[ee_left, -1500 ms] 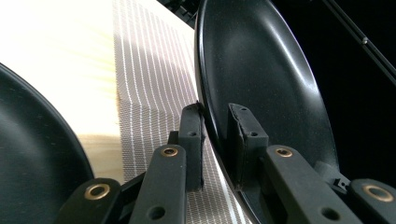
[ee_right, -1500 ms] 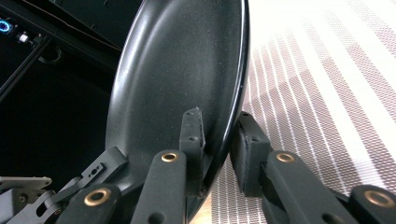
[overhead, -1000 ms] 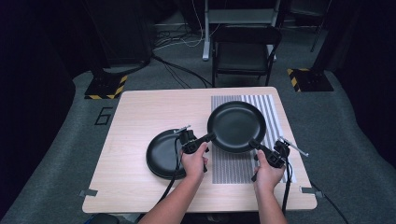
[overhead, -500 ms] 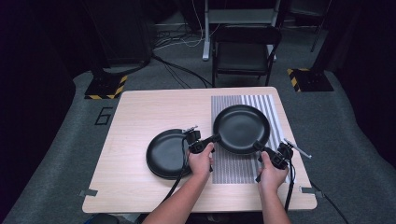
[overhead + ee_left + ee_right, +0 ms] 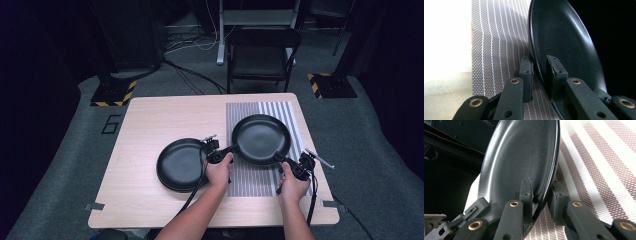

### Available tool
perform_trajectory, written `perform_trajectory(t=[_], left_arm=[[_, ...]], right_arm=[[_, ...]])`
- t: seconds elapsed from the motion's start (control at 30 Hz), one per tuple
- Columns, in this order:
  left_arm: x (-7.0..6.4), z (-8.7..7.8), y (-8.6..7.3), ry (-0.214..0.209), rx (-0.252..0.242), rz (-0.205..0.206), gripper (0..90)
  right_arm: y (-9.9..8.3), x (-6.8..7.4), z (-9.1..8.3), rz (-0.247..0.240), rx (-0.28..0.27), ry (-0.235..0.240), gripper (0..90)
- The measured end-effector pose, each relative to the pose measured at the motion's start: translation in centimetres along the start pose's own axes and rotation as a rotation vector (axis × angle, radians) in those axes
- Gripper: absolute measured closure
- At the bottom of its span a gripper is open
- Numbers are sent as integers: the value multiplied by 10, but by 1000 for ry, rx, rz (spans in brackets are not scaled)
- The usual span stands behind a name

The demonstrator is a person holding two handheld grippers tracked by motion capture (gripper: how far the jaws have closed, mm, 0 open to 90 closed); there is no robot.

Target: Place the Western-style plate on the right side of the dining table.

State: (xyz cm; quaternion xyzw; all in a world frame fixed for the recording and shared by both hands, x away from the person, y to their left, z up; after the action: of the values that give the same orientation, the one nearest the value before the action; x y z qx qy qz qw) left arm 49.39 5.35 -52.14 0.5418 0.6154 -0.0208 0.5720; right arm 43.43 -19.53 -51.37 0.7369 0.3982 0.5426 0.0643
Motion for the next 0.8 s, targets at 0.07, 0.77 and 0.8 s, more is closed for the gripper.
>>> perform_trajectory(t=[0.07, 0.77, 0.8], left_arm=[[1, 2, 0, 8, 4, 2, 760], [3, 22, 11, 41, 11, -9, 760], [3, 22, 11, 43, 16, -1, 761]], right_arm=[[0, -3, 2, 10, 1, -2, 752], [11, -9, 21, 31, 23, -14, 748], [11, -9, 21, 28, 24, -13, 748]])
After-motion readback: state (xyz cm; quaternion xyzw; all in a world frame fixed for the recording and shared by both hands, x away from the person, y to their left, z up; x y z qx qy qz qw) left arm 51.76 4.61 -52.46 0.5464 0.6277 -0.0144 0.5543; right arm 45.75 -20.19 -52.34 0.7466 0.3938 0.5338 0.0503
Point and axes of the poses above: each handheld gripper's, and its own axes: z roughly forward along the jaws, y roughly out of its top, x roughly to its left, the point moved 3 cm from there along z, roughly forward along the jaws, and after that the axes turned 4 degrees about -x, right-handed, at the moved point
